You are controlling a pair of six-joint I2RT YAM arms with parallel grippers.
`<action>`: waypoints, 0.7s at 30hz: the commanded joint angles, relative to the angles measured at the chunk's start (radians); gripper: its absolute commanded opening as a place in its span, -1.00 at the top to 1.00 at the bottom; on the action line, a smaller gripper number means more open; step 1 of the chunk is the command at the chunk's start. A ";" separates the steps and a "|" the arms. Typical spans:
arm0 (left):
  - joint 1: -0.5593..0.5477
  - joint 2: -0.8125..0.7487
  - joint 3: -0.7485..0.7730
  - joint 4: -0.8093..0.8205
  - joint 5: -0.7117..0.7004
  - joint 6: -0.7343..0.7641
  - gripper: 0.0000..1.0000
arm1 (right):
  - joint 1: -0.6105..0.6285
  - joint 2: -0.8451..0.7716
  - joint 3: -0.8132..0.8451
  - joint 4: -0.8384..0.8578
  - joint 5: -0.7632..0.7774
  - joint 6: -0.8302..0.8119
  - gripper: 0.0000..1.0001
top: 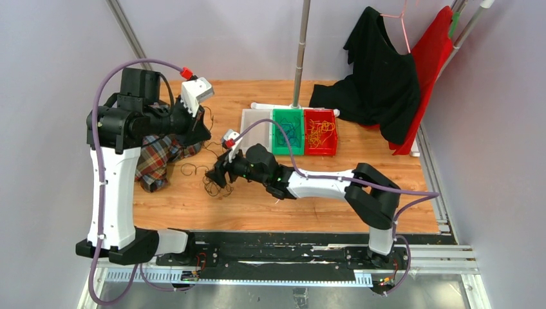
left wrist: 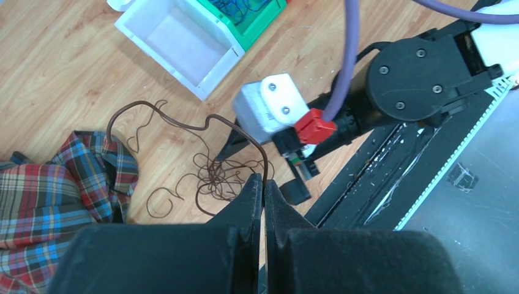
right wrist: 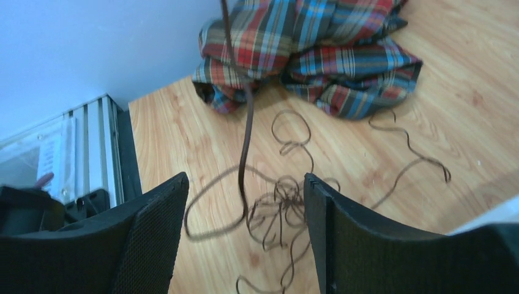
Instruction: Untangle the cables
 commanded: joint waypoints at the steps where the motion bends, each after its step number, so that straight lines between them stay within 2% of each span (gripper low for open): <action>1: -0.007 -0.034 0.022 0.000 0.004 -0.017 0.99 | -0.008 0.062 0.122 0.047 -0.053 0.045 -0.27; 2: -0.007 -0.038 0.019 0.000 0.004 -0.022 0.99 | -0.010 0.078 0.137 0.042 -0.044 0.046 -0.07; 5: -0.007 -0.064 -0.011 0.000 -0.008 -0.018 0.99 | -0.019 0.070 0.149 0.028 -0.002 0.043 0.83; 6: -0.007 -0.073 -0.023 0.000 -0.018 -0.011 0.99 | -0.023 0.054 0.137 0.029 0.008 0.042 0.97; 9: -0.007 -0.095 -0.075 0.001 -0.059 0.020 0.99 | -0.048 -0.026 0.078 0.016 0.011 0.028 0.99; 11: -0.007 -0.114 -0.141 0.025 -0.091 0.041 0.90 | -0.075 -0.099 0.037 0.000 -0.003 0.032 0.99; 15: -0.007 -0.167 -0.327 0.095 -0.067 0.109 -0.01 | -0.151 -0.254 -0.035 -0.012 -0.077 0.069 0.99; 17: -0.007 -0.190 -0.419 0.113 -0.028 0.147 -0.57 | -0.178 -0.313 -0.055 -0.019 -0.120 0.085 0.99; 20: -0.007 -0.228 -0.507 0.122 0.044 0.222 -0.98 | -0.202 -0.389 -0.064 -0.039 -0.145 0.108 0.99; 21: -0.007 -0.247 -0.538 0.130 0.065 0.244 -0.97 | -0.209 -0.406 -0.065 -0.040 -0.157 0.124 0.99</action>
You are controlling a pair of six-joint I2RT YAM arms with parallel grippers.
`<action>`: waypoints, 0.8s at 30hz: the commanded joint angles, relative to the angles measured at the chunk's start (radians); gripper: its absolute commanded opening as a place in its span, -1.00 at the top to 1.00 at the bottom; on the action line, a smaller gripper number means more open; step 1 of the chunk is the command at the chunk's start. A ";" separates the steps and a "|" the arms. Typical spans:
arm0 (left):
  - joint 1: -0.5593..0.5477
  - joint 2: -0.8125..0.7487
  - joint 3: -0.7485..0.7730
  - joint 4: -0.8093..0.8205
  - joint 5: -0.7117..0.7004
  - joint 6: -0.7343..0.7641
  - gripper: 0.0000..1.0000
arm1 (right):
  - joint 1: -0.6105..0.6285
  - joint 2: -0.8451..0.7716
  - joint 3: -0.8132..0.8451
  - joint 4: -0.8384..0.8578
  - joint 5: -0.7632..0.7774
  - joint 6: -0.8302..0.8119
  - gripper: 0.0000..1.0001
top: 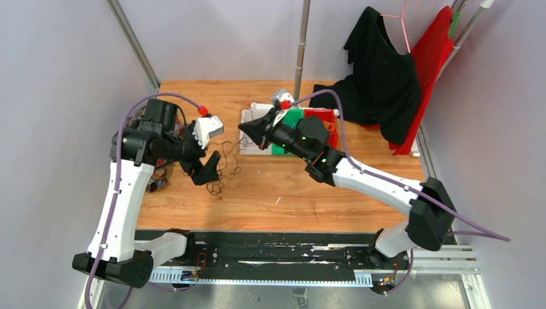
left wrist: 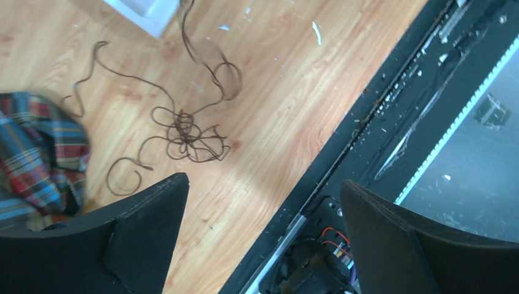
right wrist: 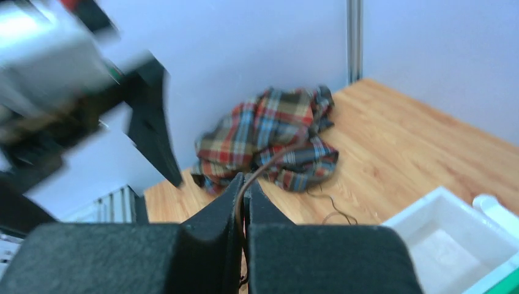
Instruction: Untangle the cables
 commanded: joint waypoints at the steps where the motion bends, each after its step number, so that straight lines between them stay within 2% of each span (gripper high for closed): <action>1: -0.006 -0.083 -0.107 0.064 0.119 0.131 -0.96 | -0.024 -0.088 -0.011 -0.001 -0.088 0.067 0.99; 6: -0.006 -0.175 -0.239 0.131 0.162 0.205 -0.96 | -0.031 -0.120 0.052 -0.008 -0.120 0.155 0.99; 15: -0.006 -0.213 -0.496 0.275 0.187 0.201 -0.99 | -0.030 -0.147 0.181 -0.052 -0.159 0.233 0.99; 20: -0.006 -0.227 -0.578 0.367 0.185 0.216 -0.90 | -0.030 -0.161 0.215 -0.086 -0.157 0.228 0.99; 24: -0.006 -0.229 -0.600 0.405 0.198 0.237 -0.72 | -0.030 -0.156 0.217 -0.102 -0.159 0.230 0.99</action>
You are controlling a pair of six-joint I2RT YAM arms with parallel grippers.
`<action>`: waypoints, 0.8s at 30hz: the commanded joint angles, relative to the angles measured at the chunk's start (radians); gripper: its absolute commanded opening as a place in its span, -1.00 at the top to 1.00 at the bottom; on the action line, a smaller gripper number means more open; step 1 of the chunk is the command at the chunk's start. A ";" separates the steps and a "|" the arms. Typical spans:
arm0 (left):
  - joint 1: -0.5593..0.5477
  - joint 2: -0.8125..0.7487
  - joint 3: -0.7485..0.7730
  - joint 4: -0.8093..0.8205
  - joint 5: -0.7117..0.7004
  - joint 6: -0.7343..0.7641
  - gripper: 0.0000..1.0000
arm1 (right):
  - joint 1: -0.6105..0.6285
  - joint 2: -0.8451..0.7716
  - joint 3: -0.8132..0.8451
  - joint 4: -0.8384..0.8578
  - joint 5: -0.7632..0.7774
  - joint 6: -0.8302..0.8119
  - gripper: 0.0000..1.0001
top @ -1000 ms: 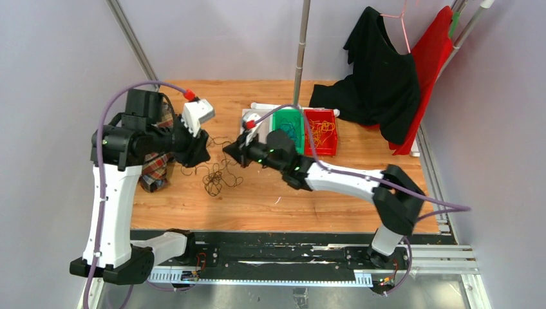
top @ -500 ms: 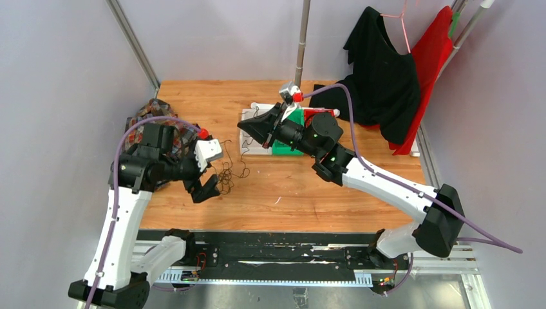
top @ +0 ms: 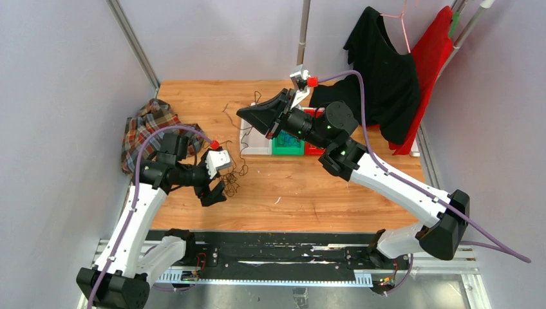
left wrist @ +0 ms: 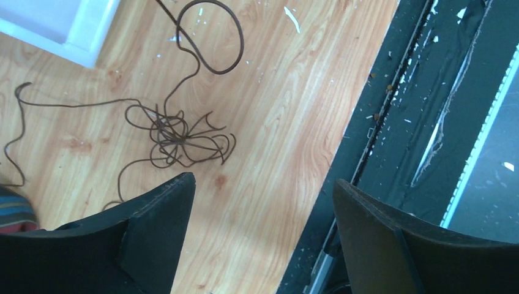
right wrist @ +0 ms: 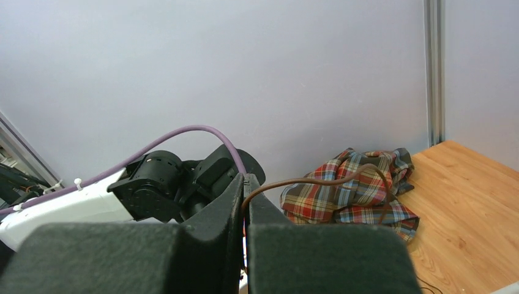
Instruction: Untangle the cables
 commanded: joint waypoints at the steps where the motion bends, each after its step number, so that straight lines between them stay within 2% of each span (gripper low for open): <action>1: -0.005 -0.015 -0.012 0.090 0.041 0.053 -0.64 | -0.011 -0.014 0.023 -0.015 -0.015 0.016 0.99; 6: -0.004 -0.026 -0.043 0.130 0.026 0.080 -0.36 | -0.011 -0.013 0.010 -0.005 0.002 0.026 0.99; 13: -0.013 0.006 -0.124 0.237 -0.009 0.083 -0.23 | -0.024 -0.083 -0.029 -0.117 0.098 -0.065 0.99; 16: -0.018 0.065 -0.142 0.318 -0.068 0.075 -0.18 | -0.035 -0.149 -0.118 -0.191 0.177 -0.109 0.99; 20: -0.040 0.154 -0.135 0.386 -0.062 0.057 -0.18 | -0.039 -0.271 -0.271 -0.261 0.263 -0.153 0.99; 24: -0.136 0.230 -0.113 0.419 -0.097 0.102 -0.20 | -0.042 -0.405 -0.416 -0.325 0.345 -0.160 0.99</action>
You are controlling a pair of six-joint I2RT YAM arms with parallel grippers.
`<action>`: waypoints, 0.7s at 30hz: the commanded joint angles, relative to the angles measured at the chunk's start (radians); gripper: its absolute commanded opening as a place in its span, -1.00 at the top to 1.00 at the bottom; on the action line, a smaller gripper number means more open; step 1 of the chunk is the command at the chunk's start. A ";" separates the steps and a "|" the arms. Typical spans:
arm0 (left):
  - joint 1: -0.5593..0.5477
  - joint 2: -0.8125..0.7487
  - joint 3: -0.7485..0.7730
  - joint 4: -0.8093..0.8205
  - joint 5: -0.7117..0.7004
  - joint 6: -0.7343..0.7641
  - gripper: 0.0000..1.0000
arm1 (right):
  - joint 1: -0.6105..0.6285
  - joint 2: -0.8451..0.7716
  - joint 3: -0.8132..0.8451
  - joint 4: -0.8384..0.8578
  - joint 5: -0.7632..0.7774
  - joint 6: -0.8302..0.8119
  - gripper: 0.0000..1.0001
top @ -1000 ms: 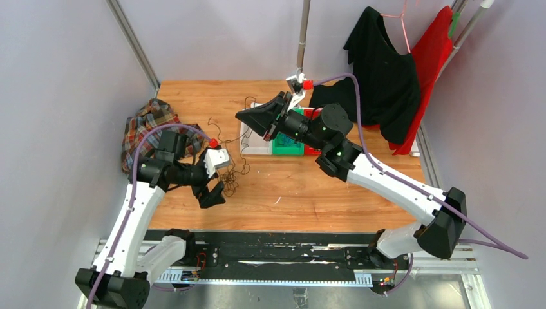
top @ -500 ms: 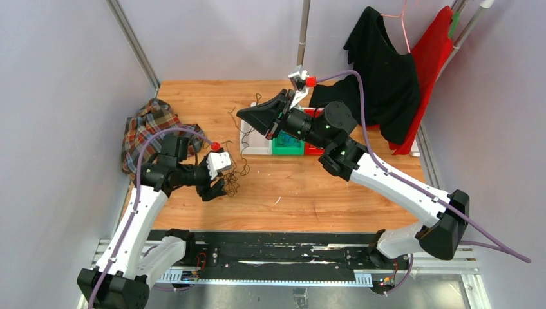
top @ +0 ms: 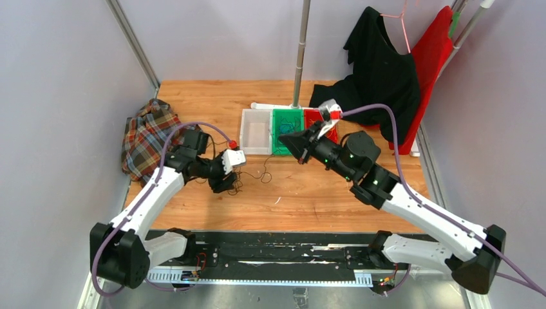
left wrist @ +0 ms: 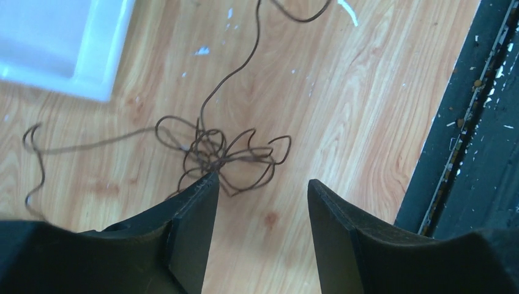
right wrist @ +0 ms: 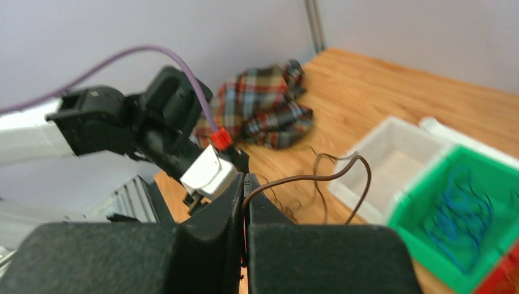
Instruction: Untangle the cables
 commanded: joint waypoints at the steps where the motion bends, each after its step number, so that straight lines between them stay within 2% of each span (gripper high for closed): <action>1: -0.113 0.074 0.027 0.086 -0.054 0.057 -0.20 | -0.013 -0.124 -0.121 -0.114 0.141 -0.052 0.99; 4: -0.171 0.142 0.037 0.117 -0.110 0.071 -0.20 | -0.015 -0.165 -0.173 -0.217 0.240 -0.074 0.99; 7: -0.184 0.201 0.053 0.129 -0.157 0.042 -0.15 | -0.026 -0.149 -0.183 -0.321 0.328 -0.103 0.94; 9: -0.184 0.225 0.056 0.130 -0.195 0.033 -0.14 | -0.035 -0.116 -0.171 -0.381 0.361 -0.115 0.73; 13: -0.184 0.218 0.027 0.177 -0.243 0.020 -0.08 | -0.039 -0.038 -0.120 -0.433 0.394 -0.157 0.15; 16: -0.184 0.218 0.002 0.209 -0.257 0.009 -0.09 | -0.039 0.013 -0.097 -0.411 0.331 -0.184 -0.15; 18: -0.185 0.222 -0.014 0.238 -0.277 -0.008 -0.09 | -0.038 0.034 -0.095 -0.377 0.269 -0.193 -0.26; 21: -0.184 0.224 -0.029 0.269 -0.278 -0.026 -0.09 | -0.039 0.083 -0.079 -0.364 0.201 -0.203 -0.28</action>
